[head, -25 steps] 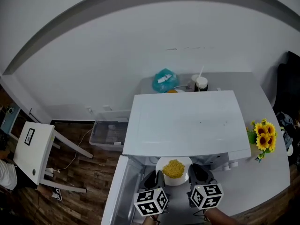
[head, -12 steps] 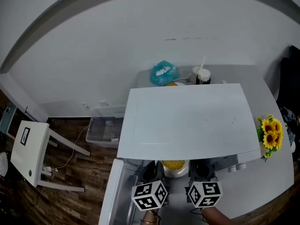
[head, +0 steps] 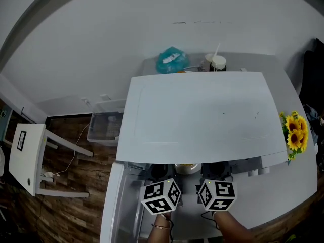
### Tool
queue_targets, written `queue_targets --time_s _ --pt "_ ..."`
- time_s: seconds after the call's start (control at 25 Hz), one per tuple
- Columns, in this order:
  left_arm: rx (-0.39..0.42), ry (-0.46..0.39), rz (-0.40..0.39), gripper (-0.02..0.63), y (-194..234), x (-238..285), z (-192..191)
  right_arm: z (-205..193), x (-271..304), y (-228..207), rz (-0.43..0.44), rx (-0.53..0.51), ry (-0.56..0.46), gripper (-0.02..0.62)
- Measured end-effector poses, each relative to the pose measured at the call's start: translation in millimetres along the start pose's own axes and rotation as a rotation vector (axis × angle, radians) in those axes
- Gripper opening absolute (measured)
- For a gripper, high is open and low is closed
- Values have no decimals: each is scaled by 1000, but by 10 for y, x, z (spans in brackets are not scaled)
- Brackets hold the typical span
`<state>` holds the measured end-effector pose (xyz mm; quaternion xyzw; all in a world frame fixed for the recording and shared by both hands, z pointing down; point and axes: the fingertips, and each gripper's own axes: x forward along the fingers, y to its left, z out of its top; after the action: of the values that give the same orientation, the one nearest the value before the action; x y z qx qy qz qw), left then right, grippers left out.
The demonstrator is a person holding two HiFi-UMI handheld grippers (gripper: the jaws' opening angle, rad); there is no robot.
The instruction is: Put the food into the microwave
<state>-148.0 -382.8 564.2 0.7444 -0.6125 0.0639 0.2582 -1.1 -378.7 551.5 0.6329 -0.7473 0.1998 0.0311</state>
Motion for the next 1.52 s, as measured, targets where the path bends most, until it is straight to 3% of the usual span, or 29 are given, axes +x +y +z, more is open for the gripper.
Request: queue_targets --time_s 0.64,0.96,1.52 --pt "15 -33 30 67 90 213 -23 -78 204 -3 -110 -90 21 49" --pt "32 -55 47 67 84 229 -5 -83 210 -37 -145 -62 28 49" --pt "9 -94 63 67 96 -12 39 -56 90 8 -85 -78 5 49"
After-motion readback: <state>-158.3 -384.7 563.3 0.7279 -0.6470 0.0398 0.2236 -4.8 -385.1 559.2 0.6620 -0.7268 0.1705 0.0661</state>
